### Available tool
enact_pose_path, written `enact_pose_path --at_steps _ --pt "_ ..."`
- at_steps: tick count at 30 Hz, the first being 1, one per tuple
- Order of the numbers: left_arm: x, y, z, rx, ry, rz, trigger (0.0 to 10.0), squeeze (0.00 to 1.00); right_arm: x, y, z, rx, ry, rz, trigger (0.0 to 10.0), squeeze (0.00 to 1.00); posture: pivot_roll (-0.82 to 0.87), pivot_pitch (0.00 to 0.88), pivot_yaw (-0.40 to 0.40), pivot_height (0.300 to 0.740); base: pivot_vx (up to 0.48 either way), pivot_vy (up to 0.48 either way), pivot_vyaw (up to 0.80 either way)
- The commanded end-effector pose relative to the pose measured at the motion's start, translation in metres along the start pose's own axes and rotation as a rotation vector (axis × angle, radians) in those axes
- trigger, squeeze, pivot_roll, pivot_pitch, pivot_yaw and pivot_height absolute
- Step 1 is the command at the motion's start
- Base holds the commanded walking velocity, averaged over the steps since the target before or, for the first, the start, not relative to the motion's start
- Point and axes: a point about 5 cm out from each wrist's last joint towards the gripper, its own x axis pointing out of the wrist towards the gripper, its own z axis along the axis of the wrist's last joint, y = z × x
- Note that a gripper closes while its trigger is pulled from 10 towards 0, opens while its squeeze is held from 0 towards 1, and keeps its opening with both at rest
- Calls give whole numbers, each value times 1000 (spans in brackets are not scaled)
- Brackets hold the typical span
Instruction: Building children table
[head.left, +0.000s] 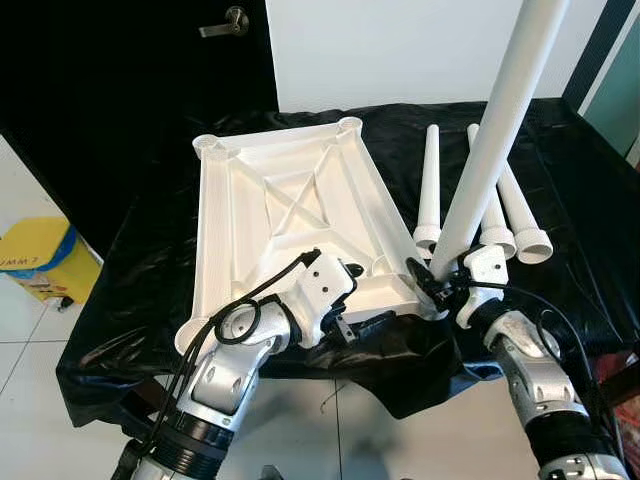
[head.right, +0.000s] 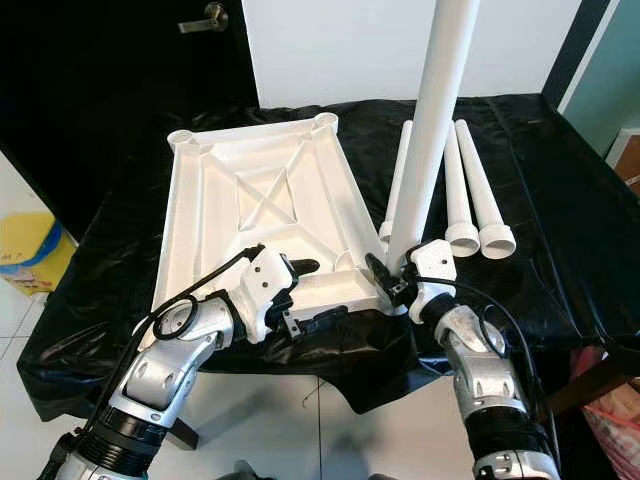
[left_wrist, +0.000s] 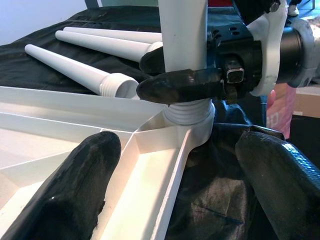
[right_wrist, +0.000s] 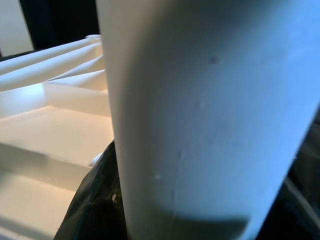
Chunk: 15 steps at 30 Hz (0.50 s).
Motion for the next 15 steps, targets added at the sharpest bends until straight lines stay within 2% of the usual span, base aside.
enact_pose_path --at_steps 1,9,13,14,15 --pt "1 -1 -3 -8 13 17 10000 0 -5 5 -16 8 78 -27 10000 0 -21 9 32 740 0 0 0" --pt "1 -1 -4 -4 18 20 10000 0 -7 2 -21 16 96 -150 10000 0 -21 10 32 740 0 0 0" --pt "1 0 -5 -4 19 24 10000 0 -7 7 -24 33 99 -240 10000 0 -20 14 31 740 0 0 0" --pt "1 0 -5 -5 20 27 10000 0 -8 11 -25 41 106 -313 10000 0 -20 16 28 740 0 0 0" --pt "1 0 -5 -5 20 27 10000 0 -8 11 -25 41 106 -313 10000 0 -20 16 28 740 0 0 0"
